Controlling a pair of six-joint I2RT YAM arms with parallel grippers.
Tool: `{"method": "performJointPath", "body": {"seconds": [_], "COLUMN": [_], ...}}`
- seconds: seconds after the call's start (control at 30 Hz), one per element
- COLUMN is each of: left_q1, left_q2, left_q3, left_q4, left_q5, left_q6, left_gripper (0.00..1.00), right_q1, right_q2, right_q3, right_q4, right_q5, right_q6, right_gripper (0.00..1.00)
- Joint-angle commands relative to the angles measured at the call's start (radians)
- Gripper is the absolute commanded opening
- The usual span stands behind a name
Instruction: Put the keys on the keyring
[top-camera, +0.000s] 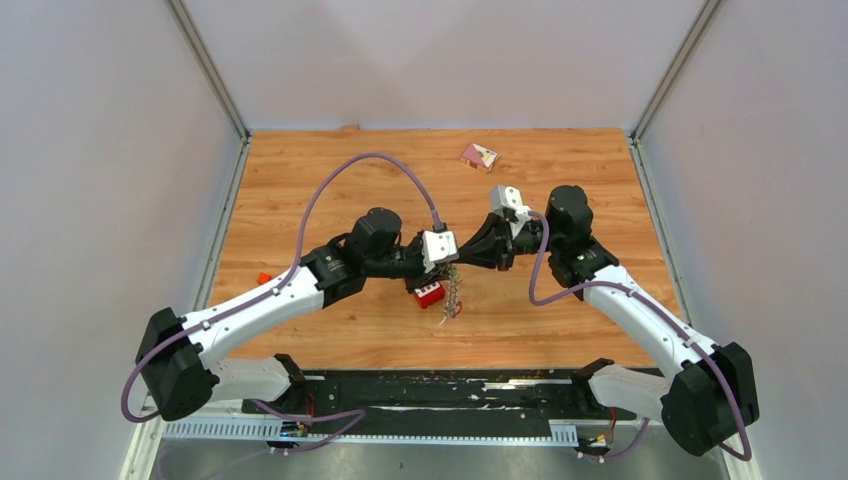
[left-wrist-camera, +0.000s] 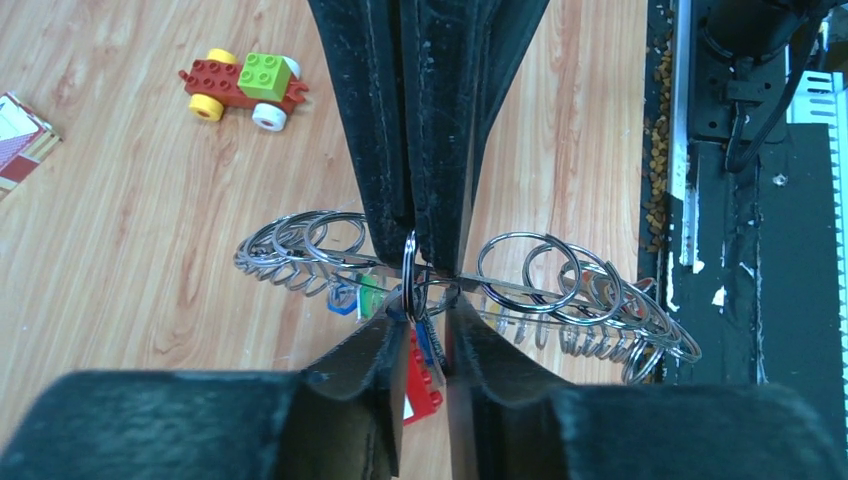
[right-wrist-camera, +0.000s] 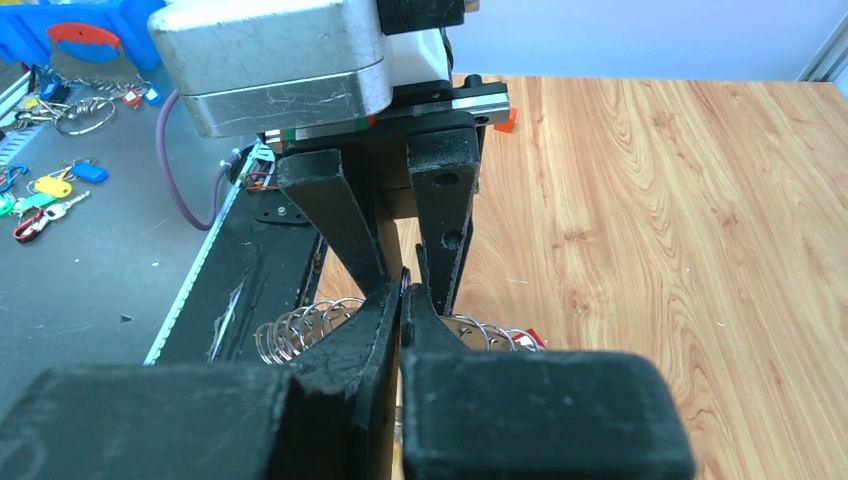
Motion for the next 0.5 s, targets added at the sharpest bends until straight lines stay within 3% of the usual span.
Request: {"method": "performJointPath", "body": {"seconds": [0.0,0.23,0.47], "left_q1": [0.004,0.013,0.013], "left_q2": [-0.025,-0.063,-0.090], "left_q3": [0.033,0.024,0.051], "left_q4": [0.032,0.014,-0.075], "left_q5": [-0.016,-0.010,0.019], "left_q6": [0.000,0.039,0.113], "left_gripper": [0.22,0.01,0.00], "right_q1": [-0.008,-0.017,-0.017], "right_q2": [-0.009,-0.008,-0.004], "right_q3": [0.016,0.020,0.031], "right_q4": [0.014,-0.010,-0.039], "right_q5": [-0.010,0.020,0.057], "right_q6": [-0.037,-0.057,-0.066], "right_gripper": [0.00,0.00,0.00]}}
